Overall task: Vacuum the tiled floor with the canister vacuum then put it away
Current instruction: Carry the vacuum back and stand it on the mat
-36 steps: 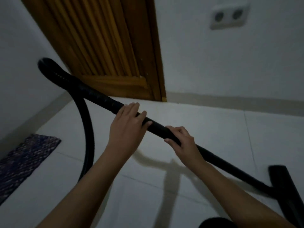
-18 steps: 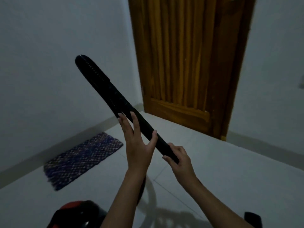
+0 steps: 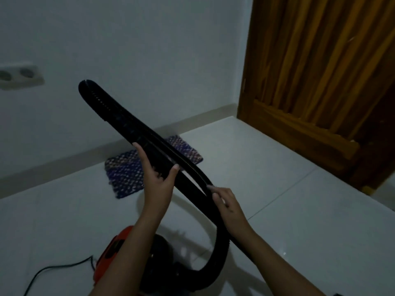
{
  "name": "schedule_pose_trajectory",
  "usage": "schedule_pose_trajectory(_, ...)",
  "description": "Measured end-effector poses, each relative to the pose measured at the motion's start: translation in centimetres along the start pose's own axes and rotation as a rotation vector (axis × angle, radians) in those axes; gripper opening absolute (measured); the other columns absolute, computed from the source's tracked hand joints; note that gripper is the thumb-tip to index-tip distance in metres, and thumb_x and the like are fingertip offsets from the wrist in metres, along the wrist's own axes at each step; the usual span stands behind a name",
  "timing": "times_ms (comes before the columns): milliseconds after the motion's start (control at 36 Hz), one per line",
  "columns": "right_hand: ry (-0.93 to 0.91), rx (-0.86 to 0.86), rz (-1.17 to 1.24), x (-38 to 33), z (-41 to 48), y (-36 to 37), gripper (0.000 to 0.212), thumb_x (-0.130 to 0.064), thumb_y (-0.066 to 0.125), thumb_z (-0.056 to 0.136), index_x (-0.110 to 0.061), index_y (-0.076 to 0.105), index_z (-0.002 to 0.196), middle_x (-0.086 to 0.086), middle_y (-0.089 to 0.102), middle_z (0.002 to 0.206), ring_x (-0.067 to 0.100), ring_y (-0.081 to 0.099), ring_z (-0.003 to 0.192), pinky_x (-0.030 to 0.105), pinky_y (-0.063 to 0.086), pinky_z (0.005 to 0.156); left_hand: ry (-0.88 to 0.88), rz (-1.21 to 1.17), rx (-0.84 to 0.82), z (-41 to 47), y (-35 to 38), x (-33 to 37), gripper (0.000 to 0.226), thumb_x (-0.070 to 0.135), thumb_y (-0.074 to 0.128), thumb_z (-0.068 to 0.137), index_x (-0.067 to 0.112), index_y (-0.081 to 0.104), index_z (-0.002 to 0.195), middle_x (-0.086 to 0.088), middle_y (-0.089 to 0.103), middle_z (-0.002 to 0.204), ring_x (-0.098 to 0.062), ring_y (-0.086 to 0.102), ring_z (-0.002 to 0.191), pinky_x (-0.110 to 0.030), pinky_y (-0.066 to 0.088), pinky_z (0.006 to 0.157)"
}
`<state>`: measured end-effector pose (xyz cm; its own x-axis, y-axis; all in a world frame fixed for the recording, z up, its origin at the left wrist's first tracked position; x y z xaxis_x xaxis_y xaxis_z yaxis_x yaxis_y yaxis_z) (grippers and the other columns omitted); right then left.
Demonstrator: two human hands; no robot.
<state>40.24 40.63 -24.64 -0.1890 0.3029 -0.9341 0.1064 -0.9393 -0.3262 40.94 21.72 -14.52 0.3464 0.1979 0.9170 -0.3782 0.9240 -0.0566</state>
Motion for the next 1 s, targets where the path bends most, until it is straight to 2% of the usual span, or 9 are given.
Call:
schedule_pose_trajectory(83,0.235,-0.076,-0.136,4.4,0.5,0.2,0.048,-0.027,0.047,0.099,-0.033,0.033,0.144,0.009,0.039,0.137,0.023,0.036,0.133,0.030,0.028,0.110,-0.042,-0.027,-0.004,-0.1,-0.5,-1.1,0.098,-0.002,0.058,0.088,0.030,-0.012,0.149,0.049,0.022,0.119,0.030,0.046,0.101,0.001,0.042,0.086)
schedule_pose_trajectory(167,0.446,-0.251,0.088,6.5,0.2,1.6,0.066,-0.032,0.050,0.097,-0.038,0.012,0.150,0.010,0.029,0.153,0.022,0.035,0.137,0.035,0.031,0.112,-0.062,-0.021,0.009,-0.2,-1.0,-1.5,0.099,-0.001,0.059,0.087,0.030,-0.012,0.149,0.038,0.019,0.133,0.031,0.043,0.105,0.001,0.041,0.088)
schedule_pose_trajectory(250,0.523,-0.365,0.188,7.2,0.1,2.8,0.073,-0.028,0.054,0.096,-0.039,0.007,0.151,0.008,0.042,0.145,0.017,0.053,0.114,0.022,0.048,0.084,-0.073,-0.011,0.024,-0.4,-1.4,-2.0,0.101,-0.001,0.061,0.086,0.030,-0.012,0.149,0.025,0.023,0.144,0.024,0.045,0.110,-0.004,0.042,0.093)
schedule_pose_trajectory(306,0.507,-0.356,0.167,7.6,0.4,2.7,0.072,-0.020,0.055,0.095,-0.036,0.013,0.151,0.013,0.047,0.142,0.018,0.057,0.104,0.021,0.051,0.078,-0.085,0.002,0.031,-0.7,-1.5,-2.4,0.101,-0.001,0.061,0.086,0.030,-0.012,0.149,0.025,0.023,0.145,0.019,0.048,0.111,-0.003,0.043,0.091)
schedule_pose_trajectory(361,0.449,-0.335,0.105,7.7,0.7,2.3,0.069,-0.012,0.054,0.095,-0.030,0.017,0.151,0.012,0.044,0.145,0.019,0.053,0.111,0.030,0.047,0.095,-0.093,0.008,0.031,-1.1,-1.3,-2.5,0.101,0.000,0.061,0.086,0.031,-0.013,0.148,0.010,0.020,0.154,0.009,0.048,0.118,-0.003,0.044,0.090)
schedule_pose_trajectory(417,0.385,-0.338,0.034,7.8,0.7,1.9,0.070,-0.008,0.053,0.095,-0.027,0.017,0.151,0.005,0.036,0.151,0.017,0.046,0.125,0.027,0.036,0.107,-0.099,0.008,0.034,-1.5,-0.8,-2.8,0.101,-0.003,0.060,0.087,0.028,-0.014,0.148,0.011,0.018,0.150,0.020,0.047,0.111,0.001,0.043,0.085)
schedule_pose_trajectory(500,0.325,-0.323,-0.059,8.0,0.6,0.4,0.069,-0.004,0.052,0.094,-0.026,0.019,0.151,-0.001,0.035,0.150,0.010,0.042,0.124,0.016,0.031,0.100,-0.119,0.018,0.039,-2.1,0.1,-3.3,0.101,-0.004,0.058,0.087,0.030,-0.015,0.148,0.008,0.015,0.153,0.028,0.046,0.105,0.004,0.041,0.078)
schedule_pose_trajectory(611,0.276,-0.229,-0.102,8.9,0.5,-4.1,0.069,0.001,0.053,0.092,-0.026,0.026,0.149,0.003,0.040,0.148,0.016,0.040,0.133,0.017,0.028,0.102,-0.136,0.038,0.057,-2.7,1.5,-3.5,0.102,0.000,0.060,0.087,0.037,-0.015,0.147,-0.004,0.013,0.159,-0.012,0.043,0.130,0.003,0.043,0.081)
schedule_pose_trajectory(1000,0.163,0.013,-0.393,8.8,-1.2,-17.1,0.069,-0.001,0.049,0.095,-0.028,0.019,0.150,0.014,0.049,0.116,0.025,0.050,0.104,0.021,0.033,0.083,-0.224,-0.021,0.006,-4.7,6.9,-4.7,0.102,-0.002,0.058,0.089,0.037,-0.019,0.145,-0.001,0.003,0.160,-0.006,0.031,0.132,-0.001,0.042,0.088)
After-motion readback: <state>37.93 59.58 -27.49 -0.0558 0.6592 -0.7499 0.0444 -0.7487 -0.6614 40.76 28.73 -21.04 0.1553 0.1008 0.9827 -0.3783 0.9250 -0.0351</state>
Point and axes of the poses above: each hand's wrist, its own z-axis towards the middle knuckle, its own y-axis out of the palm, x = y × z, the point moved 9 cm from there along z, towards the middle knuckle
